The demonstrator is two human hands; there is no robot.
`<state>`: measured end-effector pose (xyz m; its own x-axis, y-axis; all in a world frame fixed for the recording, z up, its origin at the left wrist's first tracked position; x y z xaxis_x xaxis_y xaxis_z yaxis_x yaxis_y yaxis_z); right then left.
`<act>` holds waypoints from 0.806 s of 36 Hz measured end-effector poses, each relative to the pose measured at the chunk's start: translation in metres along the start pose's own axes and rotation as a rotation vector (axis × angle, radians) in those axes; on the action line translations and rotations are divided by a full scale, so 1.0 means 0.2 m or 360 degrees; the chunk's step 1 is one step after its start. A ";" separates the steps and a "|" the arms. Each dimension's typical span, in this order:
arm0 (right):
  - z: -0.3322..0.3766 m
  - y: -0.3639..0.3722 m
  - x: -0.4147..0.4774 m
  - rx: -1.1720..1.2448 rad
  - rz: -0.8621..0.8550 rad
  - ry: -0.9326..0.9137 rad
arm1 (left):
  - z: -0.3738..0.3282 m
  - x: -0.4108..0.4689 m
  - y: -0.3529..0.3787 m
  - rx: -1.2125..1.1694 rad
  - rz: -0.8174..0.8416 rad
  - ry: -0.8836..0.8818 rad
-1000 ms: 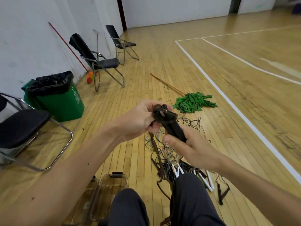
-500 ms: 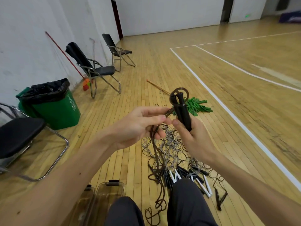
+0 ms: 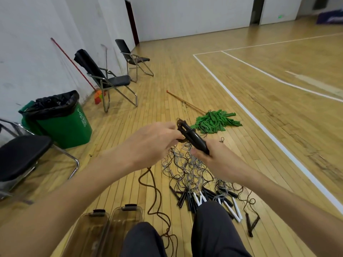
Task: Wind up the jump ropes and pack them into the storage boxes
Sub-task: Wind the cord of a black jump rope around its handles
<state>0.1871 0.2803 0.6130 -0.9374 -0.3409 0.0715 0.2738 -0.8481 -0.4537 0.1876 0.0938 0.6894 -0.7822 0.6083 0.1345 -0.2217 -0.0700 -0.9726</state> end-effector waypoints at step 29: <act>0.17 -0.05 -0.15 -0.0163 0.1188 0.0522 | 0.04 0.07 -0.08 -0.0901 0.0782 0.0327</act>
<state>0.2205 0.2844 0.6455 -0.5360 -0.6510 -0.5374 0.8440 -0.3983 -0.3593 0.1752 0.0972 0.7080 -0.5779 0.7502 -0.3213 0.4972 0.0115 -0.8676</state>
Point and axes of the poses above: each hand's wrist, its own x-axis towards the middle knuckle, its own y-axis out of the palm, z = x × y, the point moved 1 cm from there along x, towards the middle knuckle, and after that the axes turned 12 degrees about x, right-handed, at the moved point
